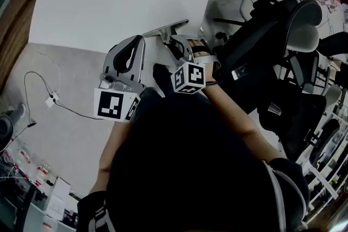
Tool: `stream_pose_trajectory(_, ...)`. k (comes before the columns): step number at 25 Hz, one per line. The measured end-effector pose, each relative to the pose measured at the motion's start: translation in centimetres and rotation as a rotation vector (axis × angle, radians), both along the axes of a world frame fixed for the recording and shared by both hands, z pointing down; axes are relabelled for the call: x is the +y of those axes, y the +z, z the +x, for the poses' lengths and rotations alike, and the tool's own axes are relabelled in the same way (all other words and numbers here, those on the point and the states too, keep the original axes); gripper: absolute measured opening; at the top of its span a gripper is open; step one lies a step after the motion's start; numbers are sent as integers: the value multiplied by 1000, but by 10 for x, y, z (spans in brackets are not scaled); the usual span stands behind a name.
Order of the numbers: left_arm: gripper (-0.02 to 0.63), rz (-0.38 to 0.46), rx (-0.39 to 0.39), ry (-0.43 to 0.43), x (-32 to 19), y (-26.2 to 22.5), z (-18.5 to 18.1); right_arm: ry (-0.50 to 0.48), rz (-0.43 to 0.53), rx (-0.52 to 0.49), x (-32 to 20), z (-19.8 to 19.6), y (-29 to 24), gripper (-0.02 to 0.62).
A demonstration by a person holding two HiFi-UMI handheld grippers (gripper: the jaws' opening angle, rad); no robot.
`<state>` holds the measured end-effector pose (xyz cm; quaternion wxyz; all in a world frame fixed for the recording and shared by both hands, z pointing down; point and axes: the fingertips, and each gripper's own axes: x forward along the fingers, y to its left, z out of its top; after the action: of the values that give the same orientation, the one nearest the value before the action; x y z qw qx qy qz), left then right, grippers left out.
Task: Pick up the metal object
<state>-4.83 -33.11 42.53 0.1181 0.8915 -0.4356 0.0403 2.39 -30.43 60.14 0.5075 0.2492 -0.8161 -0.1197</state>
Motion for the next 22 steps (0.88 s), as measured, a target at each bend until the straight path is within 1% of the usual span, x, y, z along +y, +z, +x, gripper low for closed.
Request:
stream_pose_trajectory(4,25,-10,-14,-9,-2,6,-4,-79,29,91,-1,-3,9,141)
stream_pose_trajectory(7,25,-17,-18,-21,0,7,-10,-103,65,152,-4,-2,11,141)
stream_pose_trajectory(9,25,-20,-18,-32,0,8,-15,-119,98,195,-7,-2,10,123)
stream_pose_trajectory(12,25,-17,-19,-40,0,7,-21,-140,115,244,-7,-2,11,102)
stream_pose_trajectory(14,25,-18,-20,-30,-3,5,-24,-146,121,262,-9,-3,12,75)
stream_pose_trajectory(19,25,-9,-32,23,-16,-9,-25,-144,155,279,-22,-6,-2,37)
stream_pose_trajectory(22,25,5,-41,52,-23,-20,-29,-120,149,268,-30,-10,-12,32)
